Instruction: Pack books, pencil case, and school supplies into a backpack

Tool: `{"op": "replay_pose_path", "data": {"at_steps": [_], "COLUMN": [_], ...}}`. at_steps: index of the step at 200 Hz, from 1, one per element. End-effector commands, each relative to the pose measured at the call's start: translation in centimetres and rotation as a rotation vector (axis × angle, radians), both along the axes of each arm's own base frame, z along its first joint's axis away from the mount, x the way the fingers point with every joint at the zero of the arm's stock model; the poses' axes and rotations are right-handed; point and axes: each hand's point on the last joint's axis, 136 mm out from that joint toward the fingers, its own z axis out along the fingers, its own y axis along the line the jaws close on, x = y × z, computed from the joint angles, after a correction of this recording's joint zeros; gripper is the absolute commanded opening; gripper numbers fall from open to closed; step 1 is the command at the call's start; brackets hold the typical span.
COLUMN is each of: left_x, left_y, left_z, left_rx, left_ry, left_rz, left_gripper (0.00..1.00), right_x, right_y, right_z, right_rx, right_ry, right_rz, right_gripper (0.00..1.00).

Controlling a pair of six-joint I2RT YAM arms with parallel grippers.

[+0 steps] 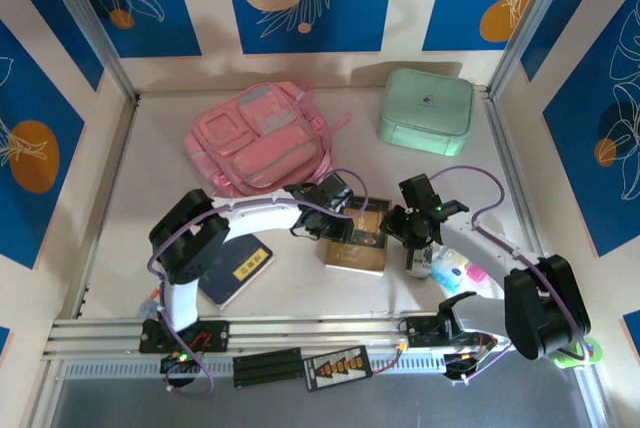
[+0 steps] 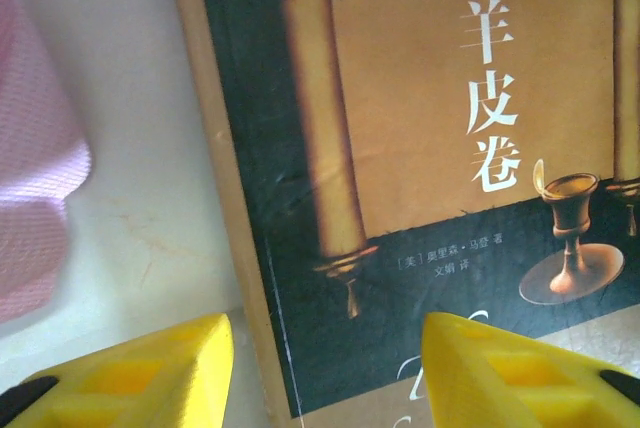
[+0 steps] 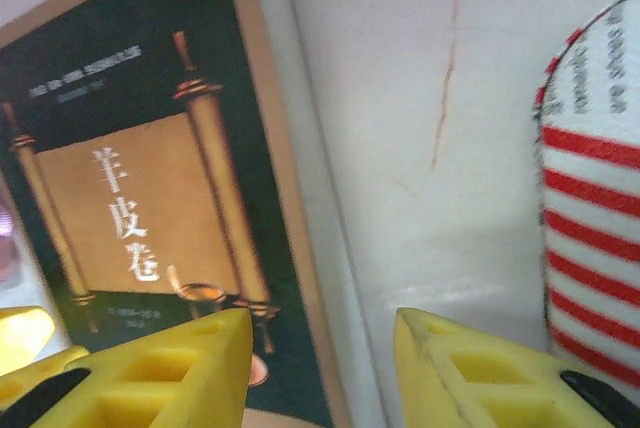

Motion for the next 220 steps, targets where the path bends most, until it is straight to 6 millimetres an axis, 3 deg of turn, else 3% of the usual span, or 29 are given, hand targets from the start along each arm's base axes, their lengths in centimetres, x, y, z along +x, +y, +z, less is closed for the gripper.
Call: {"op": "replay_pose_path", "data": {"at_steps": [1,33,80,149,169,220], "left_x": [-0.1,-0.2,-0.8,-1.5,-1.5,-1.7], "left_y": [-0.4,-0.6,-2.0,-3.8,-4.6,-5.2], "left_z": [-0.4,-0.7,-0.3,-0.5,0.8,7.3], "left_rx": [-0.008,-0.023,-0.142,-0.267,-0.331,-0.493], "left_ry": [0.034,0.055,0.138,0.233,0.243,0.179], "left_rz": [-0.02,-0.013,0.003,0.045,0.046,0.009], "left_gripper": [0.51,0.5,0.5,0.52,0.51,0.46], "right_x": [0.2,0.1,-0.6,-0.8,-1.0,-1.5], "right_y": [1.1,2.4,2.2,2.7,2.6,2.9], "right_z": [0.3,-0.8,-2.9,-3.6,-3.8,-4.7], "right_rx": [0.038,0.084,0.064,0.073,0.072,0.09], "right_ry": [0.026,0.092,0.194,0.219,0.223,0.256], "right_rz": [0.071,0.124,0.102,0.103,0.096,0.065], "right_gripper": [0.42,0.41,0.33,0.31,0.31,0.3]}}
